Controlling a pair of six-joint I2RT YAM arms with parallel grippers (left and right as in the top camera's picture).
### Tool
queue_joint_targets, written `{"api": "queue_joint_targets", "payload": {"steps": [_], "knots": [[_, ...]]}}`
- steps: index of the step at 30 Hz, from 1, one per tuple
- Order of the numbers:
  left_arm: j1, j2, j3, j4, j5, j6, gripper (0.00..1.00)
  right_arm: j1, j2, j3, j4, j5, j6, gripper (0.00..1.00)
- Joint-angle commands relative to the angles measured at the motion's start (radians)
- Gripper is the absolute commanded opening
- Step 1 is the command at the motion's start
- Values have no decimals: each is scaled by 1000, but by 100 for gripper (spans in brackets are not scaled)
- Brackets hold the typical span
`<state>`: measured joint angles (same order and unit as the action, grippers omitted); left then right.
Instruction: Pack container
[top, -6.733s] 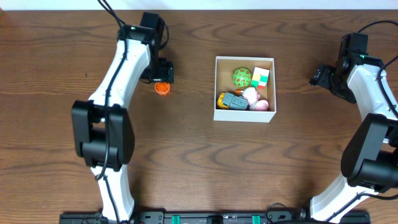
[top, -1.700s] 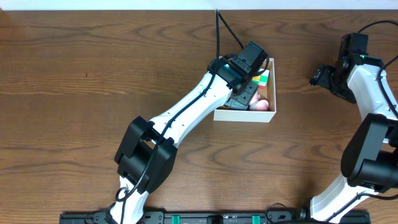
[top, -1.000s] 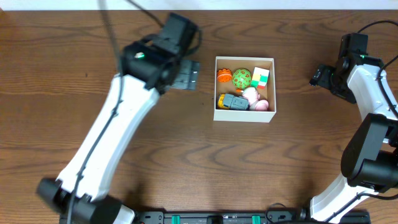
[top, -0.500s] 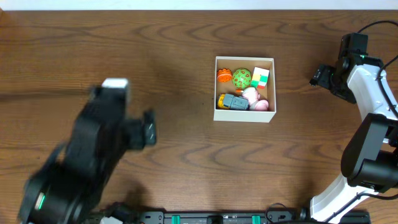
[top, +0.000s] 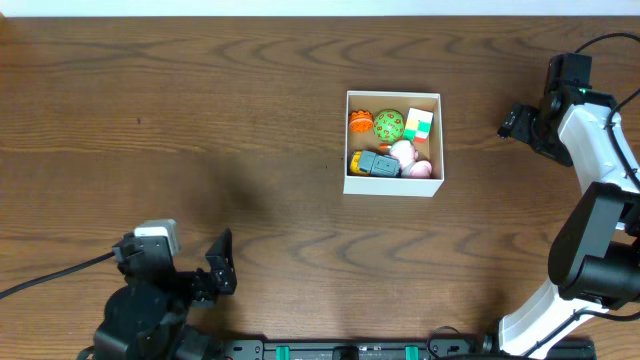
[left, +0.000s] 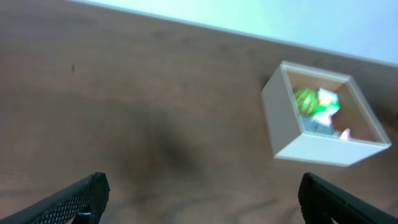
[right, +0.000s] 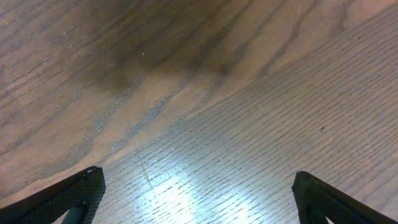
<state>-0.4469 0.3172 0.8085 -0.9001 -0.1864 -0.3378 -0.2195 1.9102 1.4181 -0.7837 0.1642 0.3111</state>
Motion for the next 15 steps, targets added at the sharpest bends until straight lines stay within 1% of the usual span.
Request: {"api": "queue_joint_targets", "payload": {"steps": [1,12,15], "knots": [[2,-2,-1,-38,2,-16,98,-1,-23,1,2,3,18,99],[2,-2,-1,-165,2,-16,98,-1,-23,1,2,3,18,99],[2,-2,-1,-177,10,-16,98,-1,-23,1,2,3,18,99]]}}
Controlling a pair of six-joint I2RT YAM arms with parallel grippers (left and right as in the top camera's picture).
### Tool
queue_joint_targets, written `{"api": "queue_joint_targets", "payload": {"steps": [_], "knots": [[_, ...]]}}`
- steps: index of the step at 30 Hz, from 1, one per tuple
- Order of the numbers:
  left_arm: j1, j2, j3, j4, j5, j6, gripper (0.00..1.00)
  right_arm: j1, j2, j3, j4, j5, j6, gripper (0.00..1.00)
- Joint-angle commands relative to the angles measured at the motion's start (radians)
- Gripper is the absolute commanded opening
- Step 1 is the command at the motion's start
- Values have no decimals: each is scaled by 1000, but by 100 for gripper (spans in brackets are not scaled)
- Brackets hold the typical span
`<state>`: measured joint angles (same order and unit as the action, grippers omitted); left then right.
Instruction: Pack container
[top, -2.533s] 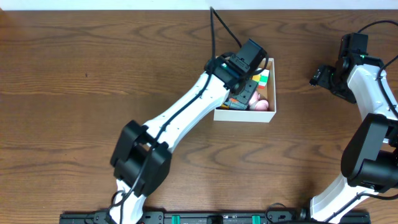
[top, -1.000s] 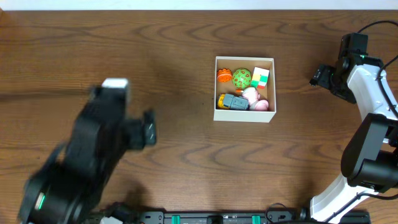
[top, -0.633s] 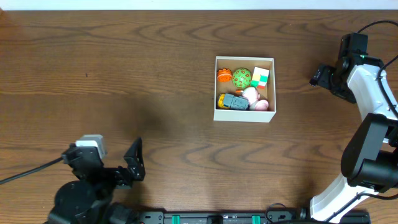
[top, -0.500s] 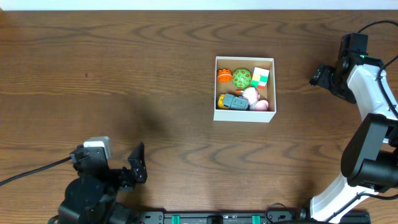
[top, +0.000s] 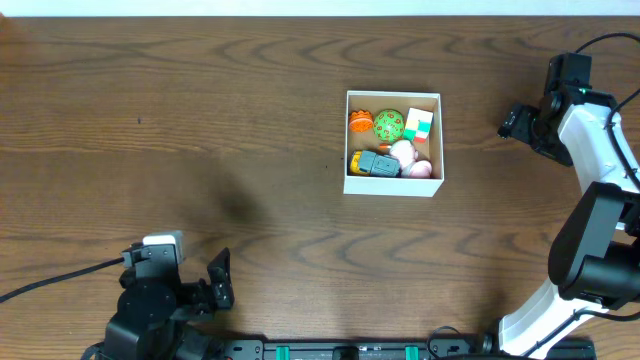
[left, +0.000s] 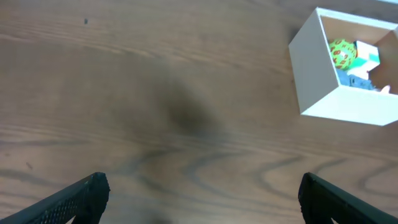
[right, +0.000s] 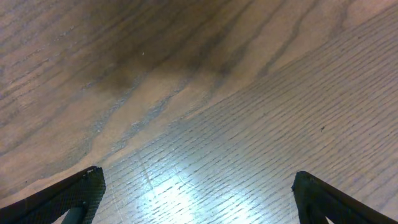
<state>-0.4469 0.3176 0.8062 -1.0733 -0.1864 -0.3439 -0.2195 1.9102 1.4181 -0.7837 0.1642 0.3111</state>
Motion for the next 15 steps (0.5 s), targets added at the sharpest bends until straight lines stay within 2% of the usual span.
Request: {"api": "queue_joint_targets", "payload": {"steps": [1,12,15], "knots": [[2,-2,2,-3,14,-10,98,-1,-23,1,2,3,18,99],[6,-3,-8,69,17,-10,98,-1,-23,1,2,3,18,99],[51,-8,-34,86,18,-10,98,-1,-23,1,2,3,18,99]]}}
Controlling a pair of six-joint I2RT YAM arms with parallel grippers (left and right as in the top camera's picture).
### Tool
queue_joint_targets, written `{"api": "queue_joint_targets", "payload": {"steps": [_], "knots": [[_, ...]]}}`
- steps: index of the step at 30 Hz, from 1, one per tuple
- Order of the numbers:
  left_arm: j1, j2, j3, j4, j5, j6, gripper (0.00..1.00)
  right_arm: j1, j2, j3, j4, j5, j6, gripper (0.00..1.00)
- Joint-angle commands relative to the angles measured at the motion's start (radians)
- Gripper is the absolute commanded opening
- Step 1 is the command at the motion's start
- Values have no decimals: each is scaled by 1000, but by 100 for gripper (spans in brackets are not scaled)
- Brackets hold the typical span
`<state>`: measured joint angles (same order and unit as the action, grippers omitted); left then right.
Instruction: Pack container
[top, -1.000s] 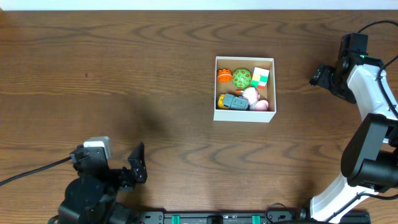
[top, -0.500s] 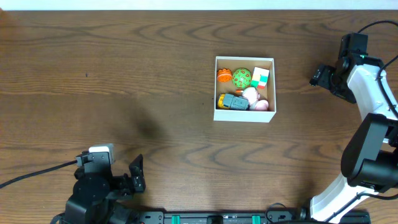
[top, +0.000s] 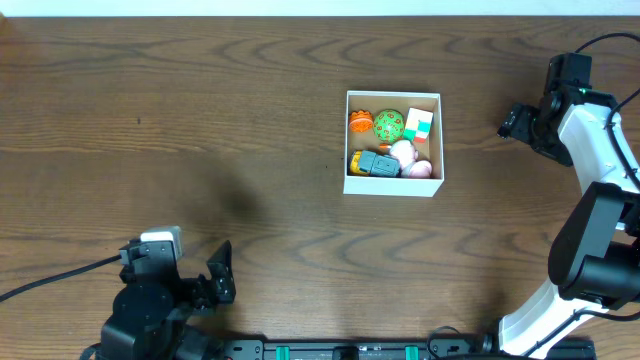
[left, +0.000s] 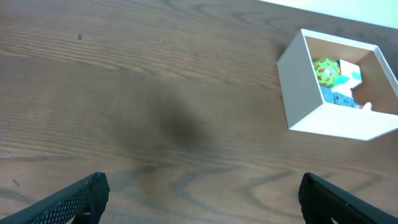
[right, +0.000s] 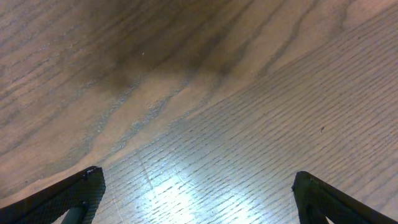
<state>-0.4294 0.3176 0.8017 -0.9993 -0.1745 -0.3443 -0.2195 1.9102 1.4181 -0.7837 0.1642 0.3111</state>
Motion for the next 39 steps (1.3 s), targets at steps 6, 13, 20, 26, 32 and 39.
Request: {"api": "queue_joint_targets", "payload": {"steps": [6,13,20,26,32,39], "knots": [[178,-48,-147,168,90,-9,98,-1,-23,1,2,3,18,99],[290,-195,-394,477,168,-10,98,-1,-23,1,2,3,18,99],[335,-307,-645,867,233,-10,98,-1,-23,1,2,3,18,99],[372,-316,-741,1057,235,-9,98,-1,-23,1,2,3,18,99],[425,-316,-750,1077,235,-9,98,-1,-23,1,2,3,18,99],[441,-316,-799,1116,235,-6,98,-1,-23,1,2,3,18,99]]}}
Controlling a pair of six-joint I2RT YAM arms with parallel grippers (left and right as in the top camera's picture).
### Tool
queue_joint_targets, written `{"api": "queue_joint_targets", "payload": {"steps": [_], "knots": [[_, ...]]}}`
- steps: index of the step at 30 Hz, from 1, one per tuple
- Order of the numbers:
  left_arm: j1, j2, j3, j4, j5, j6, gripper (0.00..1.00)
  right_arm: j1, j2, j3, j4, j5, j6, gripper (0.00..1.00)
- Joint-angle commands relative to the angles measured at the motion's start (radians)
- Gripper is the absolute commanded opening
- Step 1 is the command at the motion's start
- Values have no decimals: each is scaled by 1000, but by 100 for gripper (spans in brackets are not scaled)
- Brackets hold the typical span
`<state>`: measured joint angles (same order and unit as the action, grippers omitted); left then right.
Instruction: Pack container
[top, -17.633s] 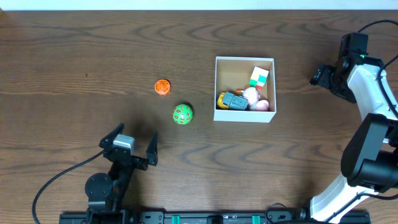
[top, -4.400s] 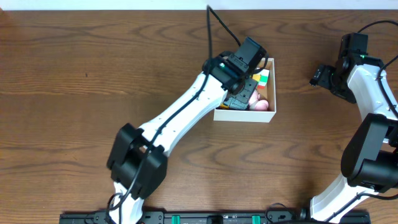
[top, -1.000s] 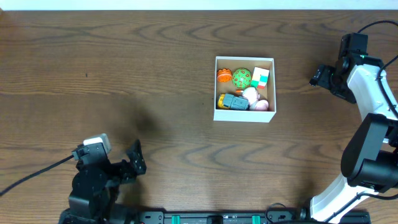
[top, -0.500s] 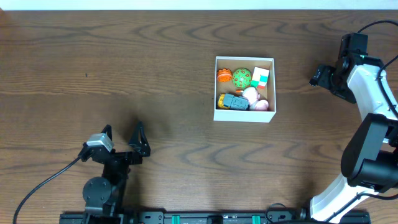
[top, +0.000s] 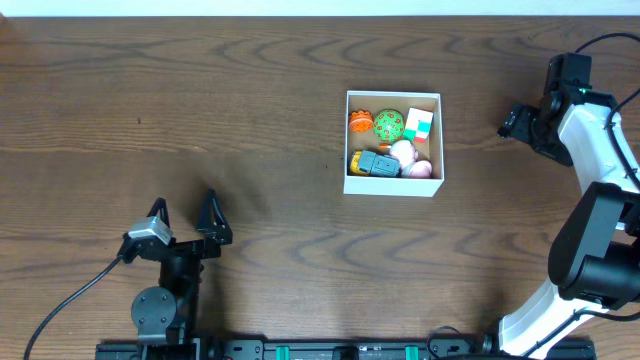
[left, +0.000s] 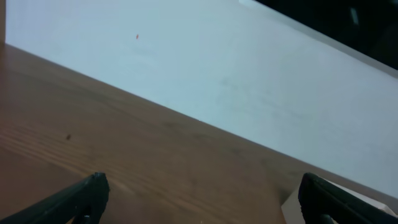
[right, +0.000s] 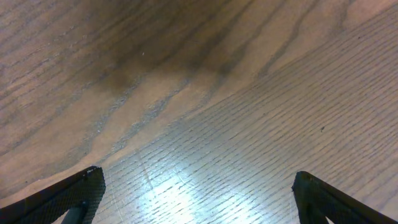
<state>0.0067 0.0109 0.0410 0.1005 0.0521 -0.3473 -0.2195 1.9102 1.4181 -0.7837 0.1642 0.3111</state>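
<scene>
The white box stands right of the table's middle. It holds an orange ball, a green ball, a white, green and orange block, a toy car and pink pieces. My left gripper is open near the front left, far from the box, with nothing in it. In its wrist view the left gripper faces the far table edge, and a box corner shows low right. My right gripper is open right of the box; the wrist view shows the right gripper over bare wood.
A pale wall rises beyond the table's far edge. The right arm runs down the right side. A black cable trails from the left arm's base at the front left.
My left gripper has moved away from the front edge towards the table's middle and now points level at the far side, its camera on the far edge and wall. The right arm has not moved.
My left arm sat folded at the front left, gripper open, its camera looking down on the table and the box. It shifted slightly nearer the front edge over the following moments. Now it points level across the table. The right gripper stayed open beside the box throughout.
</scene>
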Motion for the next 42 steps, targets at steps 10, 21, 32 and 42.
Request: {"api": "queue_joint_targets", "payload": {"steps": [10,21,32,42], "knots": [[0,-10,-37,-17,116,192,98,-1,-23,1,2,3,18,99],[1,-9,-37,-153,157,443,98,-1,-23,1,2,3,18,99],[1,-7,-37,-156,120,452,98,-1,-23,1,2,3,18,99],[1,-7,-37,-156,120,452,98,-1,-23,1,2,3,18,99]]}}
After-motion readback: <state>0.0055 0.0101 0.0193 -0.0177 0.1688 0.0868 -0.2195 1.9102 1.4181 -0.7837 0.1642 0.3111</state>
